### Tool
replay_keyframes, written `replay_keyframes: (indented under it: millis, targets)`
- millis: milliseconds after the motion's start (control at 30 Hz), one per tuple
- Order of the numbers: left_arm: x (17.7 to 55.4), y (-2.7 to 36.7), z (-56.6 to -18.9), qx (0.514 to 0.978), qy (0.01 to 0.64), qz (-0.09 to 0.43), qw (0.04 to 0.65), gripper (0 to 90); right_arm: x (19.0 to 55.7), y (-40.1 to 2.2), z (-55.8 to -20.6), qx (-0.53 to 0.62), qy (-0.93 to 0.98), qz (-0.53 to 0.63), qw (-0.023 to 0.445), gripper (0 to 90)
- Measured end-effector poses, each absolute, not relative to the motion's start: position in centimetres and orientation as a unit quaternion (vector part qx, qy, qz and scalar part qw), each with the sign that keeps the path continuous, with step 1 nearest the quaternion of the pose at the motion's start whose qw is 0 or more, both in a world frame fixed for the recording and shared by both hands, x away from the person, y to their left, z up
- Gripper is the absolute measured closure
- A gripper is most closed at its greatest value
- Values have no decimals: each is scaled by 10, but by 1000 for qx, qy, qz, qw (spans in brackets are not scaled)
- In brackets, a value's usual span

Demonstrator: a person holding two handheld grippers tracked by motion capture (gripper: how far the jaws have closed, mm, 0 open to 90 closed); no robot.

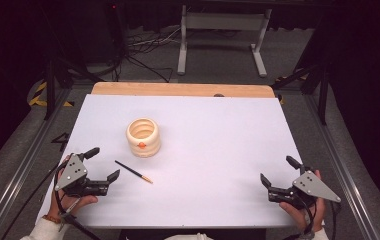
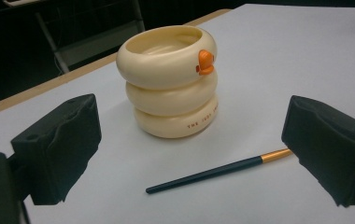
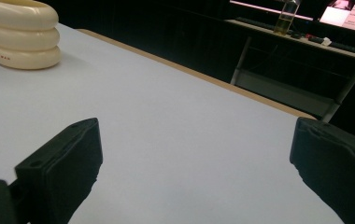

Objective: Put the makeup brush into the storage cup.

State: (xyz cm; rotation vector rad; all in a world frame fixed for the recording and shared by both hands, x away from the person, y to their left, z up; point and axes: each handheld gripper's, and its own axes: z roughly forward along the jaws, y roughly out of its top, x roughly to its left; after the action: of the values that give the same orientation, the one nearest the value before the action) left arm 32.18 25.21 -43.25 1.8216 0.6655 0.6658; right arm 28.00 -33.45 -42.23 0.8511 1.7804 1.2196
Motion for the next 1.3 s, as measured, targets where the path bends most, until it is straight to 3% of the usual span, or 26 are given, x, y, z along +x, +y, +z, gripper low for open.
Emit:
replay_keyframes:
  millis: [333, 600, 767, 933, 1300]
  targets:
    - [323, 250, -433, 786, 256, 262, 499, 72, 282, -331, -426, 336, 719, 465, 392, 38]
    - [331, 246, -425, 836, 213, 251, 440, 164, 284, -328, -428, 335, 725, 460, 387, 40]
    - [340, 237, -411, 874, 166, 245, 386, 223, 286, -327, -429, 336, 728, 457, 385, 40]
    - [355, 214, -408, 927, 106, 211, 292, 262, 287, -327, -431, 336, 732, 453, 382, 41]
    - [376, 164, -413, 974, 4, 158, 163, 417, 287, -327, -431, 338, 731, 452, 384, 43]
